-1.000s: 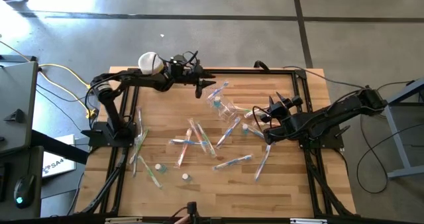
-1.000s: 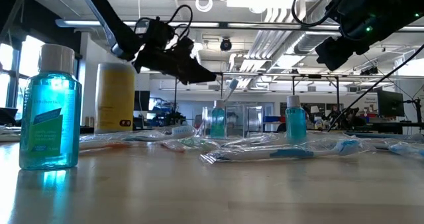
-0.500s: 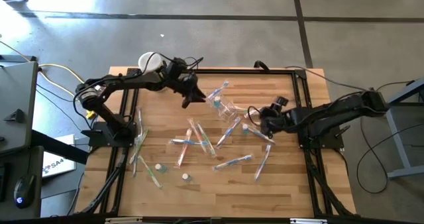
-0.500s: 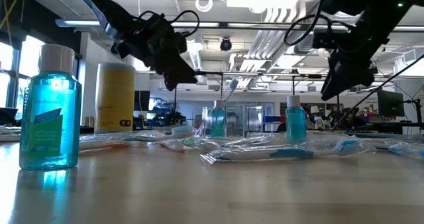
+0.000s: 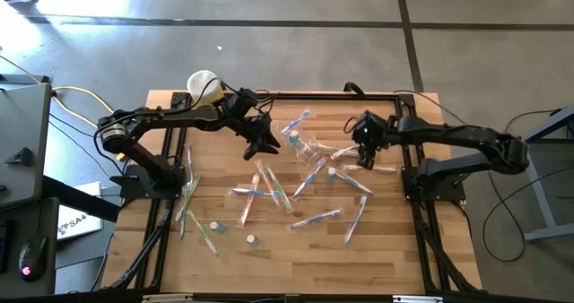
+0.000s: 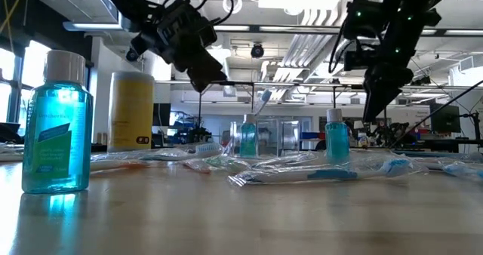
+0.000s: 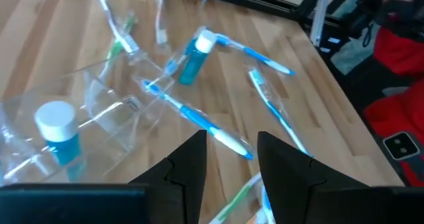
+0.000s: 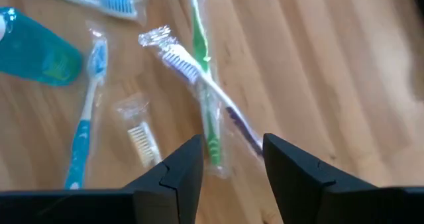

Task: Pick & Place toothbrushing station
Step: Put the purple toothbrush into the transparent organizer

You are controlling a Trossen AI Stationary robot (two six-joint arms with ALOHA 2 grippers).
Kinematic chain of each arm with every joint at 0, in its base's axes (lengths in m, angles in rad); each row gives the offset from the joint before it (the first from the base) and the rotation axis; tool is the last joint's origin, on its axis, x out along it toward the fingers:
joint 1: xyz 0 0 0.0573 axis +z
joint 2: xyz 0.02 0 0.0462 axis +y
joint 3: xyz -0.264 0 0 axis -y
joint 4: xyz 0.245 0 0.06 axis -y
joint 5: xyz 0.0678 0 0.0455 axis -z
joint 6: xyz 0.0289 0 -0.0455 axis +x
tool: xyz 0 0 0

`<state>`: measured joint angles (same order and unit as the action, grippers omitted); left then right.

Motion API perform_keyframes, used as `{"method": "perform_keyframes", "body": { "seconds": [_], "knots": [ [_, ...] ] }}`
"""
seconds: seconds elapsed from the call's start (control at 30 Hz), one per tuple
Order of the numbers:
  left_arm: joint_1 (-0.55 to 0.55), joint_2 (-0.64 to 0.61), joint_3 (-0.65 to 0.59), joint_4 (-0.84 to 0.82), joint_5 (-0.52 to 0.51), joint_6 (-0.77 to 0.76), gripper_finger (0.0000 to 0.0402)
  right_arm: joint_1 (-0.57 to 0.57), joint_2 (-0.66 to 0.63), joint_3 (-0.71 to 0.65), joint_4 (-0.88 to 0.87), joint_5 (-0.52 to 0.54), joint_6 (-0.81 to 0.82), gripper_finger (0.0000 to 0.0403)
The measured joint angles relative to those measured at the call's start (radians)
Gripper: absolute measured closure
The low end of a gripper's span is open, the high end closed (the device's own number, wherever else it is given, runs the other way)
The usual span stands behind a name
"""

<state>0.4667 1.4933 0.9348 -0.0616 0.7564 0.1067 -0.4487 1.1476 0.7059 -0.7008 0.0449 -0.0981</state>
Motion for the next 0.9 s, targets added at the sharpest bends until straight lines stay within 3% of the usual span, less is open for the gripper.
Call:
{"method": "perform_keyframes", "body": {
  "seconds": [0.1,0.3,0.5,0.9],
  "knots": [
    [-0.019,-0.004,0.000,-0.014,0.001,0.001,0.0272,-0.076,0.030,0.000,0.004,-0.099,-0.013,0.0254],
    [-0.059,-0.006,0.001,-0.050,0.001,0.028,0.0272,-0.141,0.143,0.000,0.003,-0.121,-0.060,0.0254],
    [-0.093,-0.006,0.001,-0.061,0.000,0.021,0.0272,-0.142,0.235,0.000,0.018,0.012,-0.089,0.0254],
    [-0.153,-0.004,0.001,-0.073,-0.008,-0.010,0.0272,-0.141,0.393,0.003,0.076,0.089,-0.123,0.0254]
  ]
}}
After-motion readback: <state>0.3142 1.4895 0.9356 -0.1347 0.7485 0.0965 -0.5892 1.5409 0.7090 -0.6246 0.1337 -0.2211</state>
